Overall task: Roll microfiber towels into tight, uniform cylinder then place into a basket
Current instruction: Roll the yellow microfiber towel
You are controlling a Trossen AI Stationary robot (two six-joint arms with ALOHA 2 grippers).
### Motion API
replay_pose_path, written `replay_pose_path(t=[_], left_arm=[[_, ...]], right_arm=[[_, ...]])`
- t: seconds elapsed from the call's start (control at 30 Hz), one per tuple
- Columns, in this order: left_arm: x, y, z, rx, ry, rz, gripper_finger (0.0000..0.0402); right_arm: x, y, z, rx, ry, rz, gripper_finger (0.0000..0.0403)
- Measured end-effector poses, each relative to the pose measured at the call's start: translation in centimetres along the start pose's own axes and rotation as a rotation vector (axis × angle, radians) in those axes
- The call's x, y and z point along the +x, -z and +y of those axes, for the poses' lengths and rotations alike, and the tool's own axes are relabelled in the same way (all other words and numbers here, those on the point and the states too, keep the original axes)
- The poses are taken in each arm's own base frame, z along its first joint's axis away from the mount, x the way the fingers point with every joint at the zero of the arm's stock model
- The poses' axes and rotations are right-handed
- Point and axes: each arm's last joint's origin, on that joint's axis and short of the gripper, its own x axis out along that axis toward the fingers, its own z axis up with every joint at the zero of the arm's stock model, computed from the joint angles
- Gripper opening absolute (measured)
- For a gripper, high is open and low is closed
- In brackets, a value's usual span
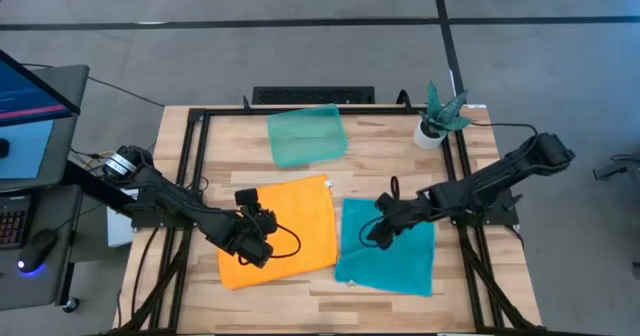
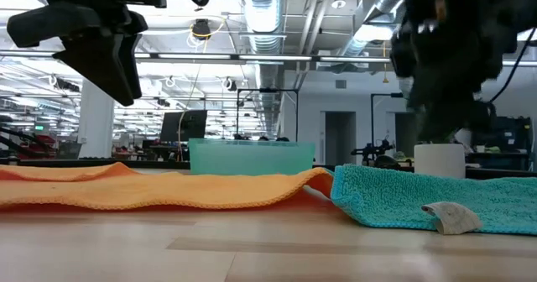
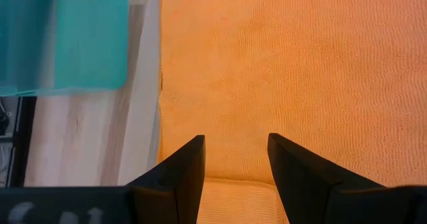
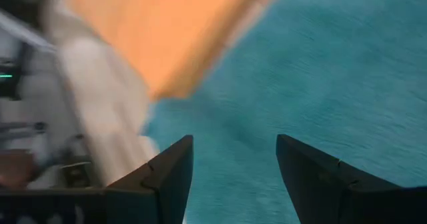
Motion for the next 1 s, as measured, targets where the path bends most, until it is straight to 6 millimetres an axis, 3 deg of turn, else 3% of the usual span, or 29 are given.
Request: replay_pose_path(t=[0.23, 0.47, 0.63, 0.8, 1.0], left_arm=[[0.0, 0.0, 0.0, 0.001, 0.001, -0.001, 0.0158], [0.0, 0.0, 0.0, 0.001, -0.008, -0.008, 0.0158], [0.0, 0.0, 0.0, 0.001, -0.008, -0.008, 0.0158], [0.0, 0.0, 0.0, 0.002, -0.009, -0.009, 0.0158], [0.0, 0.0, 0.0, 0.001, -0.009, -0.009, 0.0158]], right_arm=[[1.5, 0.1, -2.2, 0.125, 0.132, 0.185, 0.0237], [1.8, -1.3, -4.4, 0.183, 0.251, 0.224, 0.0237], [1.3, -3.3, -6.1, 0.228, 0.304, 0.158, 0.0237], [0.7, -5.5, -8.2, 0.208, 0.446, -0.028, 0.0237], [-0.2, -6.2, -10.2, 0.200, 0.658, -0.126, 0.0237]])
